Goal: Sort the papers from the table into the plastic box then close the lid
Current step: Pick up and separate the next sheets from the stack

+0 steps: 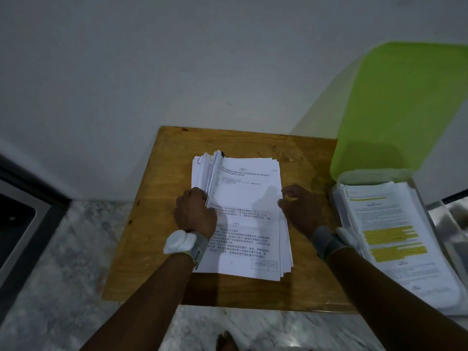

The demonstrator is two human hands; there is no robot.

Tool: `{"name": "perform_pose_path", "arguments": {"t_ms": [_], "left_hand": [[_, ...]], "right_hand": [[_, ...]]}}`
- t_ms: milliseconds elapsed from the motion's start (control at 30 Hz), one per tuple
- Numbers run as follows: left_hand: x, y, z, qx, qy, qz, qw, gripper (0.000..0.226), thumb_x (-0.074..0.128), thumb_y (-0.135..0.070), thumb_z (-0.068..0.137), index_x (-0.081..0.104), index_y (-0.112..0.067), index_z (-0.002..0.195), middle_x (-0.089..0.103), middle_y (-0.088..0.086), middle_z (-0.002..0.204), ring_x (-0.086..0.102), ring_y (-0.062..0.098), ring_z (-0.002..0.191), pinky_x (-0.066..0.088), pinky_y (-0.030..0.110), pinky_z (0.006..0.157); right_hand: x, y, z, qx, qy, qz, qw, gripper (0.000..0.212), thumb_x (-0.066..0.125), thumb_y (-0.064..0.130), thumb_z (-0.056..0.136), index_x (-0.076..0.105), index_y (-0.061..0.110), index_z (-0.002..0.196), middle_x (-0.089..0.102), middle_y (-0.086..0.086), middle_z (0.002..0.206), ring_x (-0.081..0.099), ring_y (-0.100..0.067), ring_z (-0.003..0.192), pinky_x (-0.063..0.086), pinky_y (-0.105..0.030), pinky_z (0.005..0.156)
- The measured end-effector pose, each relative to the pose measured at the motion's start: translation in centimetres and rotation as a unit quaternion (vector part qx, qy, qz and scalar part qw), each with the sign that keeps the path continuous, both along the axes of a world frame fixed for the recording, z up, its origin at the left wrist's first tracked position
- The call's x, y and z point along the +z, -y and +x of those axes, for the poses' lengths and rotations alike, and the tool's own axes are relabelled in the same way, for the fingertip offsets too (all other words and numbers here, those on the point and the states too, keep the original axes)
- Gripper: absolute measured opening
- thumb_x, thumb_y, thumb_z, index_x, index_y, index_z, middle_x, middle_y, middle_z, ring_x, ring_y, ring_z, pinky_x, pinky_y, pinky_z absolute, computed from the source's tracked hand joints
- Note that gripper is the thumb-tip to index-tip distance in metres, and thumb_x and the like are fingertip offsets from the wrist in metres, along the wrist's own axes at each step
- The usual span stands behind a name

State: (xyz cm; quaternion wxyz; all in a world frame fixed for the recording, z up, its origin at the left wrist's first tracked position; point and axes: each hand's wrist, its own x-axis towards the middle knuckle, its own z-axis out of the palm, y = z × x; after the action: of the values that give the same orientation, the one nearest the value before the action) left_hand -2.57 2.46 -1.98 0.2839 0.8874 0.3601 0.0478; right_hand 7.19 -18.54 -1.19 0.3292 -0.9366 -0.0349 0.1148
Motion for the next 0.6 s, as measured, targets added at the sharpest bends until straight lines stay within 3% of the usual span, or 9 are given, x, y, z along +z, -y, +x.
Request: {"name": "perform_pose_path", "arguments": {"t_ms": [167, 300, 467, 600], "left_hand": [[-0.4, -0.1, -0.6, -0.026, 0.043, 0.012, 0.999, 0.012, 0.065, -0.002, 0.08, 0.071, -0.011, 0.085, 0.068, 0.01, 0.108, 0.063, 0.028, 0.101, 0.051, 0.038, 0.083], [-0.7, 0.2, -0.7, -0.017, 0.082, -0.032, 0.996, 0.038, 0.067, -0.001, 0.079, 0.063, -0.008, 0.115, 0.067, 0.014, 0.113, 0.063, 0.031, 0.103, 0.053, 0.041, 0.085], [-0.6, 0.9, -0.3, 0.014, 0.092, -0.076, 0.993, 0.038, 0.068, 0.0, 0.077, 0.058, -0.012, 0.112, 0.073, 0.009, 0.094, 0.069, 0.029, 0.085, 0.057, 0.038, 0.074], [-0.2, 1.4, 0.5, 0.034, 0.066, -0.151, 0.986, 0.059, 0.067, -0.002, 0.078, 0.05, -0.01, 0.134, 0.074, 0.009, 0.096, 0.067, 0.026, 0.096, 0.052, 0.029, 0.083]], "right_hand": [[0.1, 0.0, -0.5, 0.004, -0.001, 0.0, 1.0, 0.029, 0.064, 0.027, 0.088, 0.063, 0.021, 0.116, 0.065, -0.002, 0.126, 0.06, -0.023, 0.113, 0.046, -0.035, 0.096], [0.1, 0.1, -0.5, -0.004, -0.006, 0.01, 1.0, 0.029, 0.065, 0.026, 0.086, 0.065, 0.02, 0.115, 0.065, -0.003, 0.126, 0.061, -0.023, 0.112, 0.049, -0.038, 0.098], [0.3, 0.7, -0.6, -0.012, -0.011, 0.011, 1.0, 0.028, 0.064, 0.025, 0.087, 0.066, 0.018, 0.114, 0.067, -0.003, 0.123, 0.062, -0.023, 0.109, 0.051, -0.039, 0.096], [0.6, 1.3, -0.3, -0.016, -0.008, 0.014, 1.0, 0.028, 0.065, 0.021, 0.086, 0.068, 0.014, 0.113, 0.069, -0.005, 0.12, 0.064, -0.025, 0.104, 0.045, -0.027, 0.085]]}}
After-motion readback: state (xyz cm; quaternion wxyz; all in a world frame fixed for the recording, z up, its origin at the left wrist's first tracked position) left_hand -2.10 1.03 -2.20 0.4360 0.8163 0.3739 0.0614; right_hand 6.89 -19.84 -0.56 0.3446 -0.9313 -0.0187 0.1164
